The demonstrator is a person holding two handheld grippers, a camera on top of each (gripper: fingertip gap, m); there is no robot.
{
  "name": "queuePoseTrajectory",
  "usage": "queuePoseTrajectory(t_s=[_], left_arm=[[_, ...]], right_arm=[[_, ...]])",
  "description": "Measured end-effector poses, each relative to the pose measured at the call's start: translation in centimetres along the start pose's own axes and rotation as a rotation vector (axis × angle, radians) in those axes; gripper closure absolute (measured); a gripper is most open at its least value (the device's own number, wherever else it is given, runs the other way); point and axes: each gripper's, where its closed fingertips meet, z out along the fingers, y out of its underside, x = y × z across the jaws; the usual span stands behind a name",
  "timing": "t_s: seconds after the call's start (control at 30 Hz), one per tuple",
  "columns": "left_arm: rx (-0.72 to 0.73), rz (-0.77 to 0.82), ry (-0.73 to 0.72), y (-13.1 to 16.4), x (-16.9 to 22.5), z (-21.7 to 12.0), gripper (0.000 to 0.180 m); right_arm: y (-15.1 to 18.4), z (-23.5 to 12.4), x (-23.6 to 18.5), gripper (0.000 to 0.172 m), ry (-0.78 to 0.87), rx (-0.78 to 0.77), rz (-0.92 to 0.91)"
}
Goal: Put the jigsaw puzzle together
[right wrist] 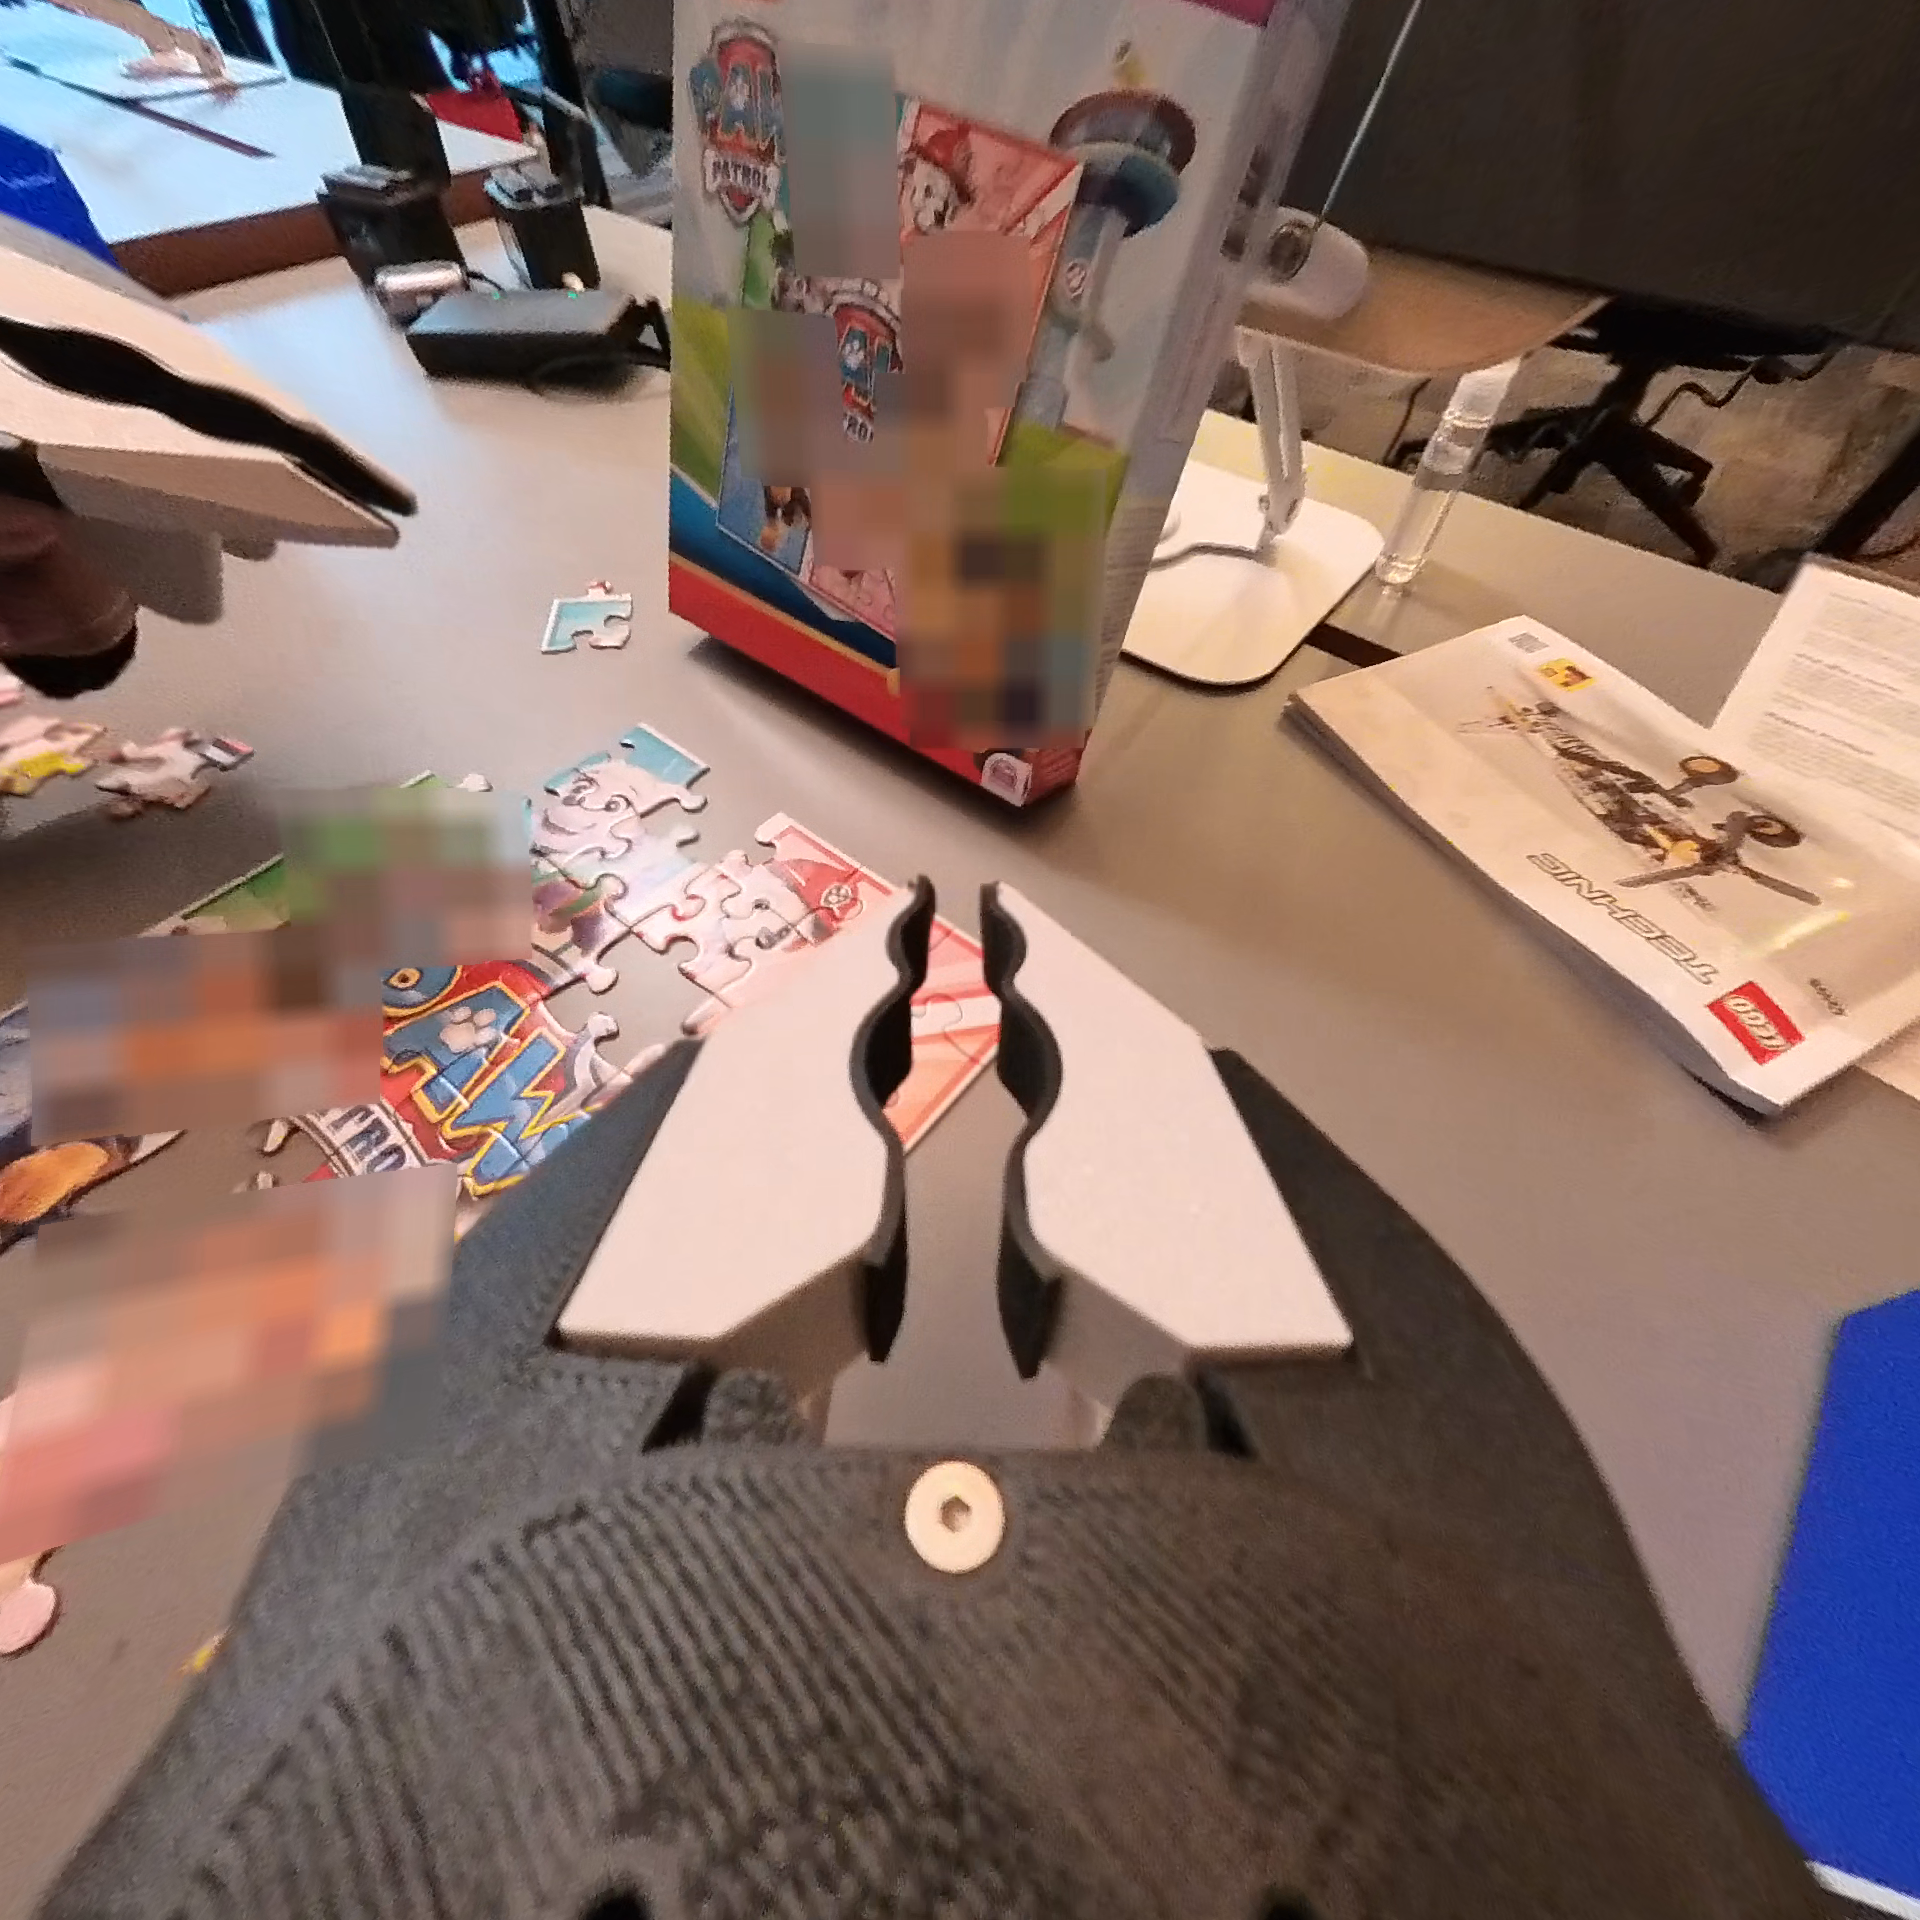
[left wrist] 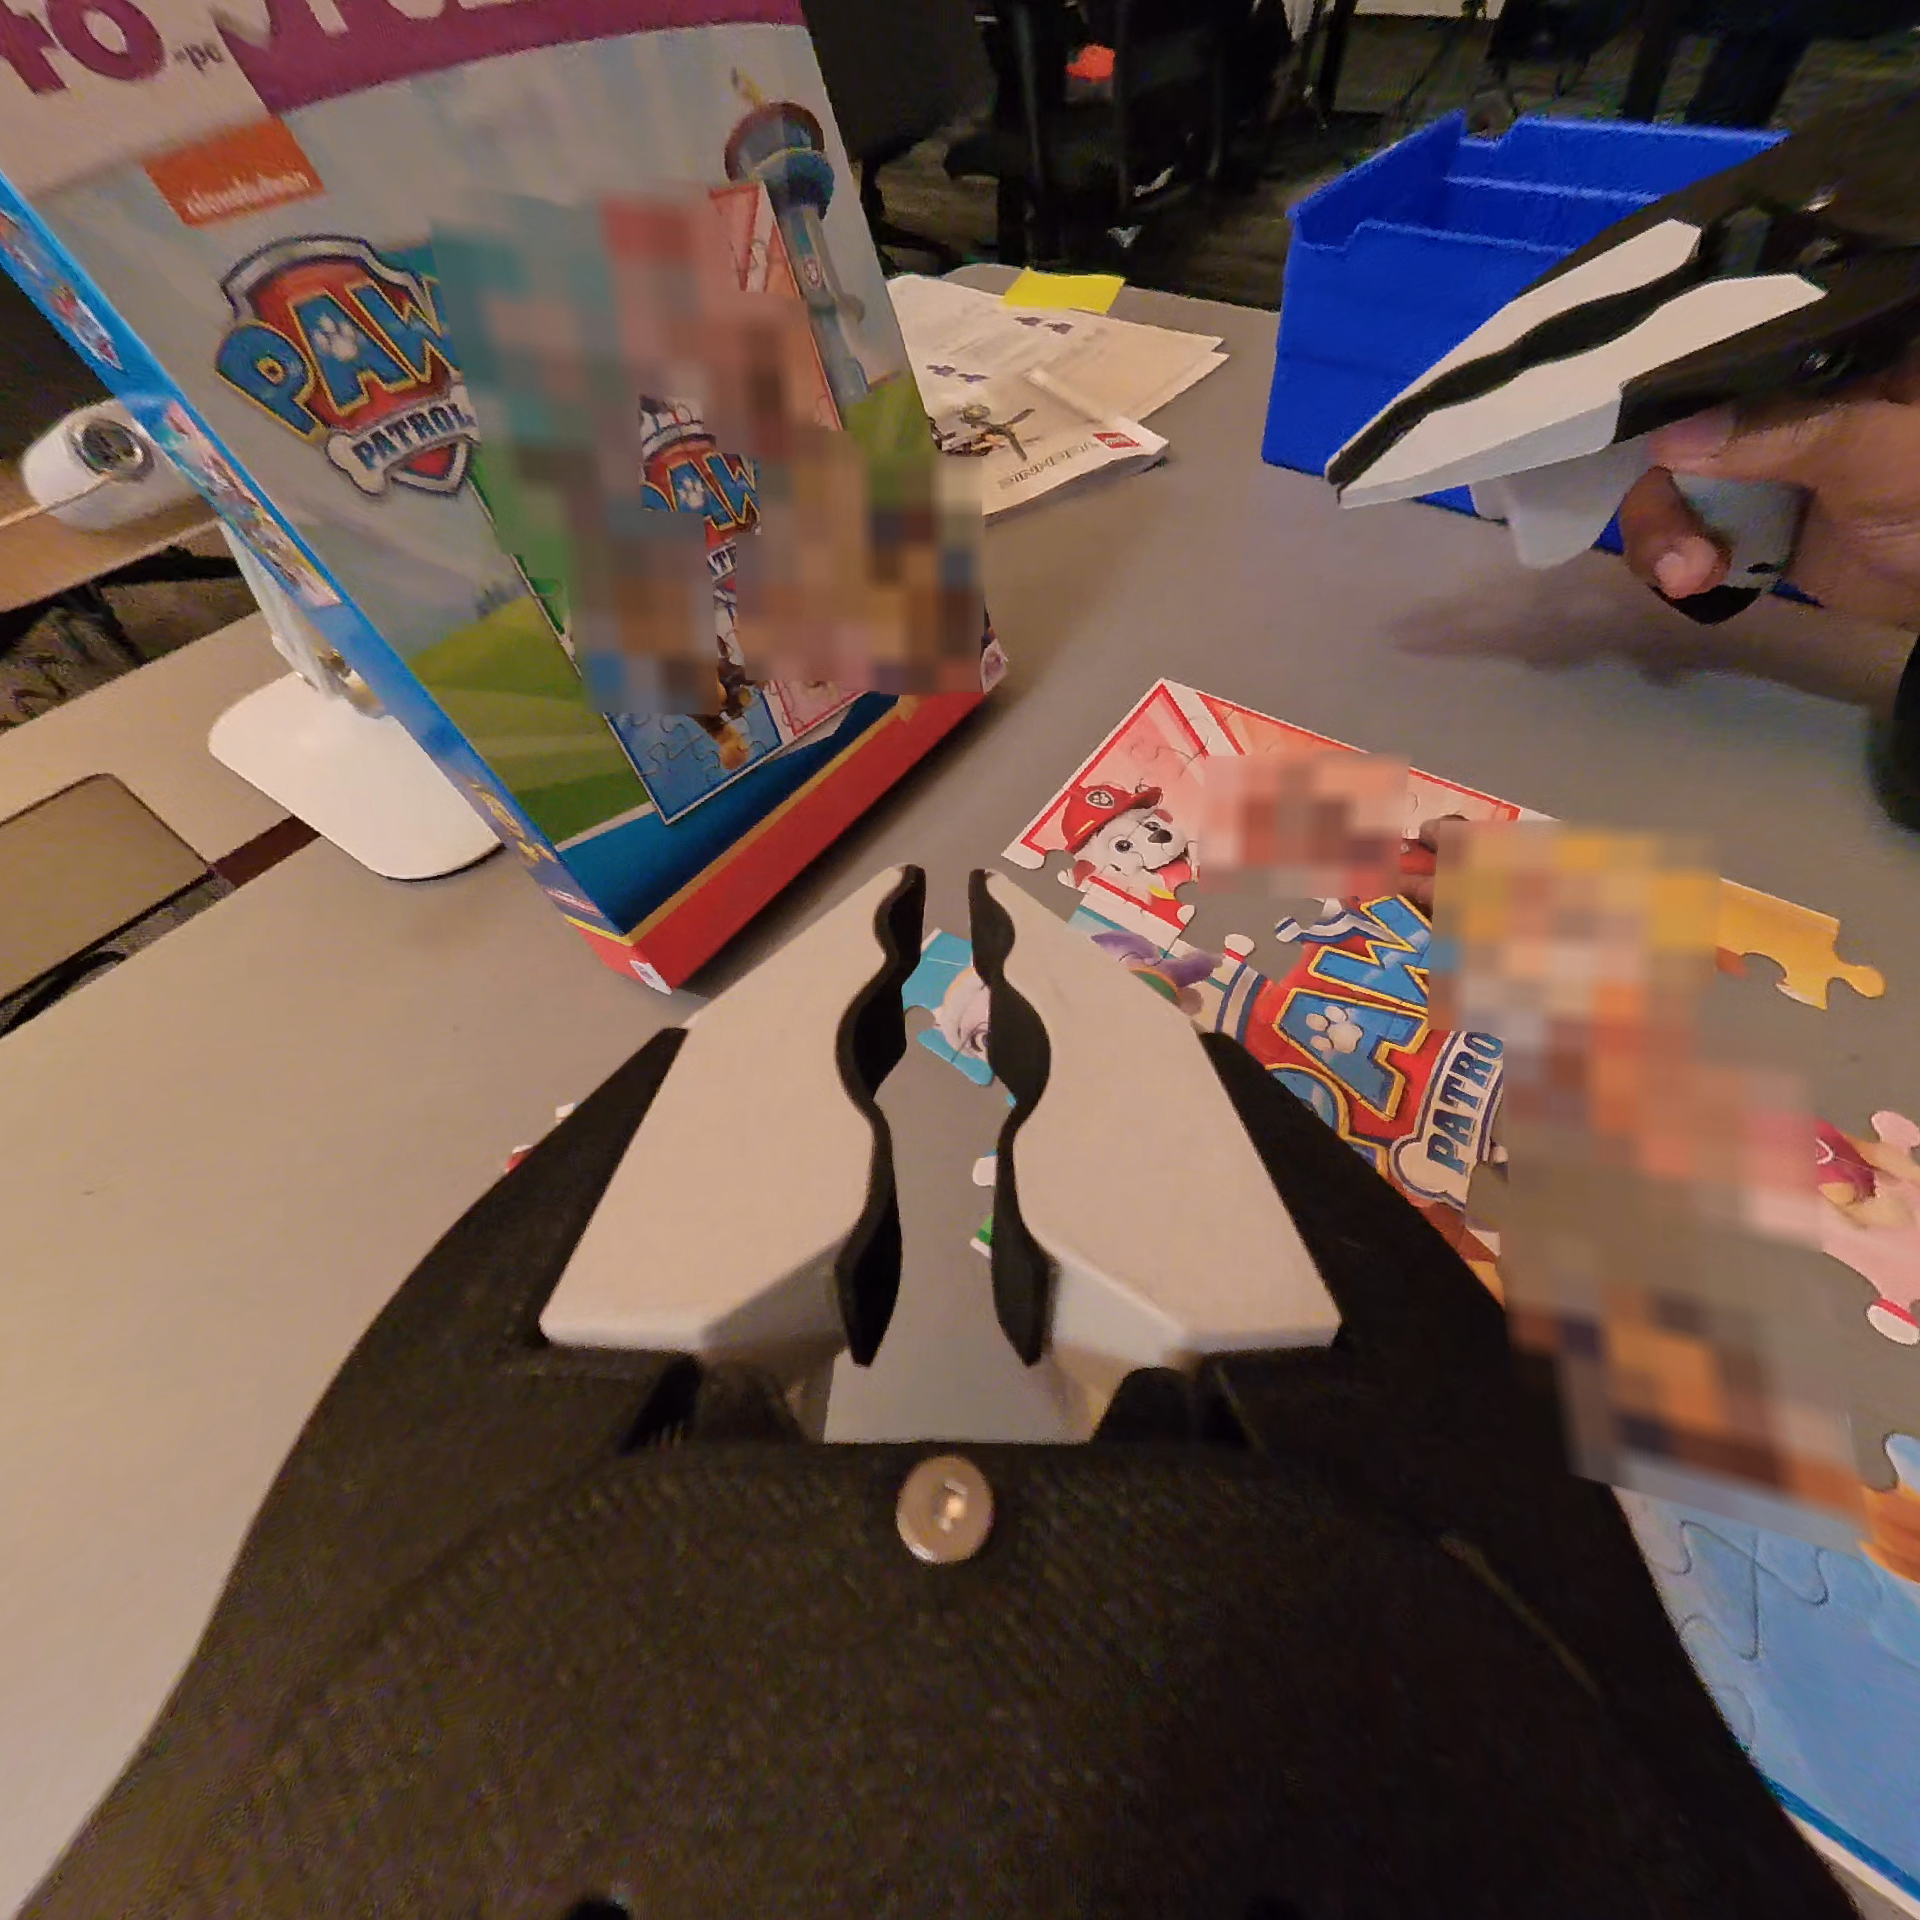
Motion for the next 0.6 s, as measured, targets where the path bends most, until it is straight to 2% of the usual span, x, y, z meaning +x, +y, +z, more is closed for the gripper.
queuePoseTrajectory(t_s=[0.1, 0.2, 0.33, 0.43, 0.6], left_arm=[[0.03, 0.014, 0.031, -0.4, 0.5, -0.3, 0.177], [0.031, 0.04, 0.259, 0.1, 4.5, -0.1, 0.179], [-0.165, 0.134, 0.417, 3.9, 8.4, 1.0, 0.179], [-0.269, 0.186, 0.467, 6.0, 10.0, 1.4, 0.178], [-0.339, 0.21, 0.471, 7.2, 10.5, 1.6, 0.177]], right_arm=[[-0.2, 0.0, -0.4, 0.162, -0.011, 0.016, -0.014], [-0.1, 0.4, -1.7, 0.161, -0.066, 0.022, -0.041], [1.3, 1.5, -5.4, 0.164, -0.227, -0.037, -0.1], [3.1, 2.1, -8.1, 0.171, -0.326, -0.122, -0.193], [5.9, 2.4, -12.0, 0.172, -0.475, -0.254, -0.275]])
